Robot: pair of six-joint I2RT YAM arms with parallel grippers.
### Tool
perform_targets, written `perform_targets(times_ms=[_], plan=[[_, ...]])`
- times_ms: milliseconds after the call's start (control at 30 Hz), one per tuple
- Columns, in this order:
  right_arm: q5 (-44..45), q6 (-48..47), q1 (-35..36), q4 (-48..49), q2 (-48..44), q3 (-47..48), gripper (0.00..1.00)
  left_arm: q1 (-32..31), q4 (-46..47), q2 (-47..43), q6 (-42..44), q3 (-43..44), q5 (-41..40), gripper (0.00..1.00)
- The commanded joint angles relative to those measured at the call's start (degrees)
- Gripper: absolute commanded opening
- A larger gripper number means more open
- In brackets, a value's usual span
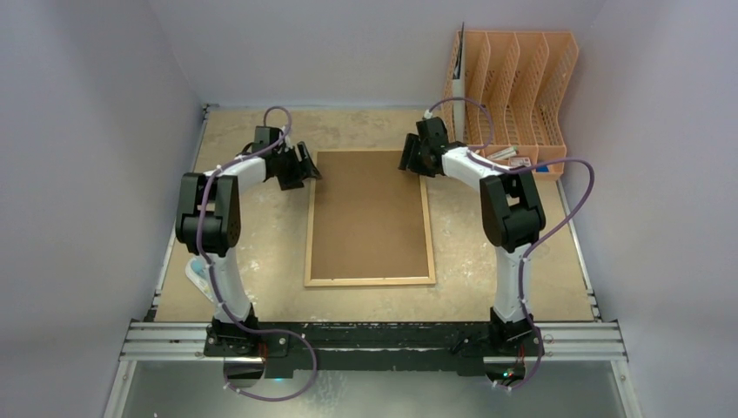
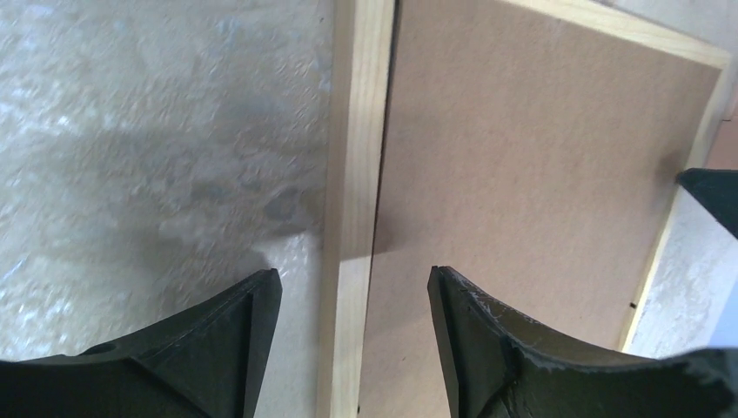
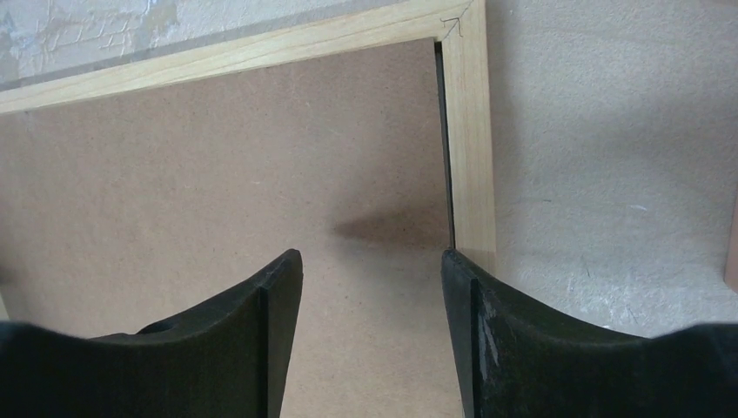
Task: Put the photo into the frame
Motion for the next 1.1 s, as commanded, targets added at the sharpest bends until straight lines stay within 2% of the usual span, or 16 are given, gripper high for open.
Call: perform_targets(times_ms=[0, 167, 333, 433, 733, 900, 1067], plan=[[-4.6, -1.8, -0.4, -0.5, 1.4, 0.3, 0.62, 0.4, 1.6, 4.4, -0.2, 2.3, 5.7, 0.65], [-5.3, -2.6, -0.4, 1.4, -1.8, -3.0, 0.62, 0.5, 1.3, 4.1, -0.1, 2.2, 5.6, 0.63], [-0.1, -2.8, -0.4, 2.4, -7.9, -3.6, 0.62, 1.0, 0.8, 1.6, 0.6, 1.8, -0.4, 0.63], [2.2, -3.3, -0.4, 3.8, -11.6, -4.1, 0.63, 1.3, 2.2, 1.4, 0.5, 3.2, -1.1, 0.63], [-3.3, -4.6, -0.3, 6.6, -18.9, -9.4, 0.64, 1.3, 9.9, 6.1, 1.9, 12.2, -0.2, 0.64], [-13.2, -5.2, -0.1, 7.8, -26.1, -19.0, 0.68, 1.3, 17.3, 11.7, 1.6, 18.3, 4.2, 0.67], [-34.2, -14.1, 0.2, 7.5, -35.7, -29.7, 0.75, 1.3, 19.8, 19.5, 2.0, 26.2, 10.6, 0.70]])
